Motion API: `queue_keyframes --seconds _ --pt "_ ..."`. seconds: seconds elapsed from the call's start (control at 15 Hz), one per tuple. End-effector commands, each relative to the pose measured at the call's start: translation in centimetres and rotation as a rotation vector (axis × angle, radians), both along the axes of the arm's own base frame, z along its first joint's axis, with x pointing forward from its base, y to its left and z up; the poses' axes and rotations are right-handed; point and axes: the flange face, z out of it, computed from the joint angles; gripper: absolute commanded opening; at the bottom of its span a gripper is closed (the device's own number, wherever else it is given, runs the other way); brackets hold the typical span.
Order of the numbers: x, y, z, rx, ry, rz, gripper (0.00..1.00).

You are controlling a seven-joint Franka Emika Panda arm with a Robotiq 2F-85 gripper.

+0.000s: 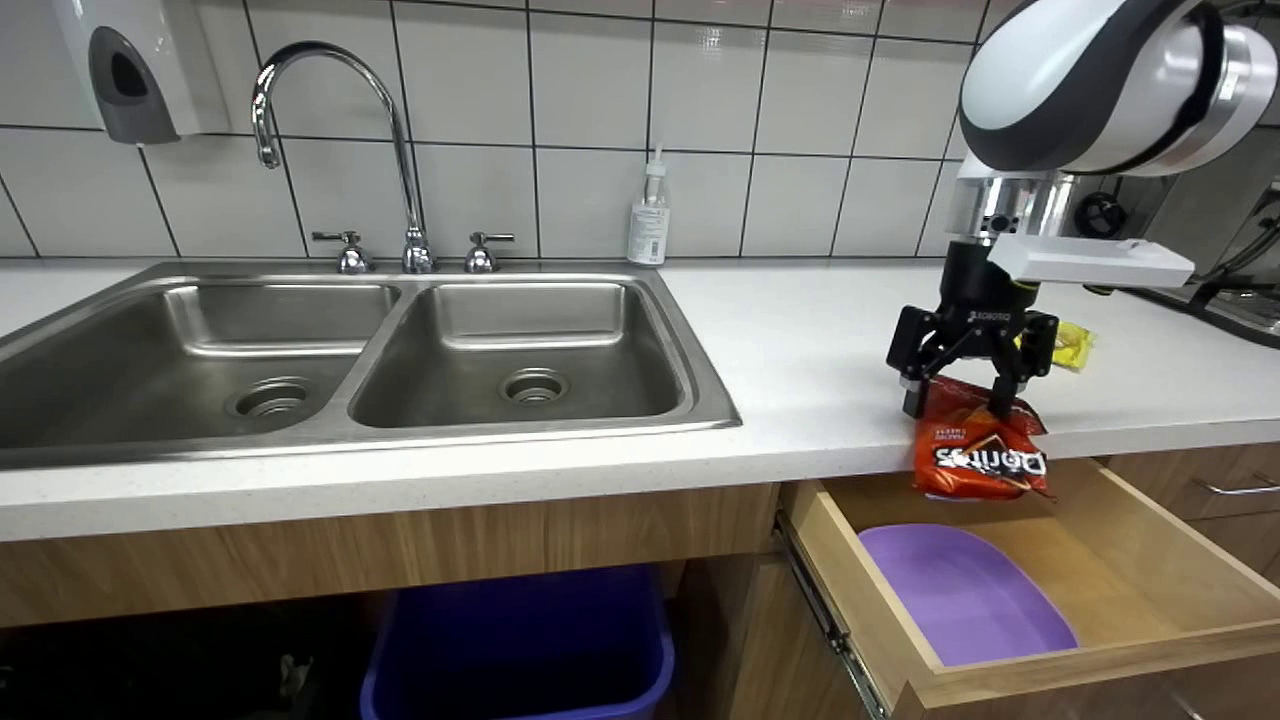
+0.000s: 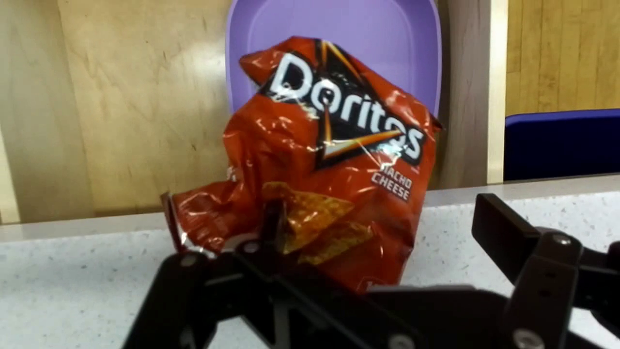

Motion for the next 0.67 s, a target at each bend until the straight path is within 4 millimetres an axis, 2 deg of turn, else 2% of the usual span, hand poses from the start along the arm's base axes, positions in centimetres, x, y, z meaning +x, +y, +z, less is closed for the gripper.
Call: queue_keyframes --seconds 0.0,0.6 --pt "-2.3 0.2 1.3 0.016 -0.001 0.010 1.00" --pt "-4.3 0.4 2.4 0.021 -0.003 0.009 1.00"
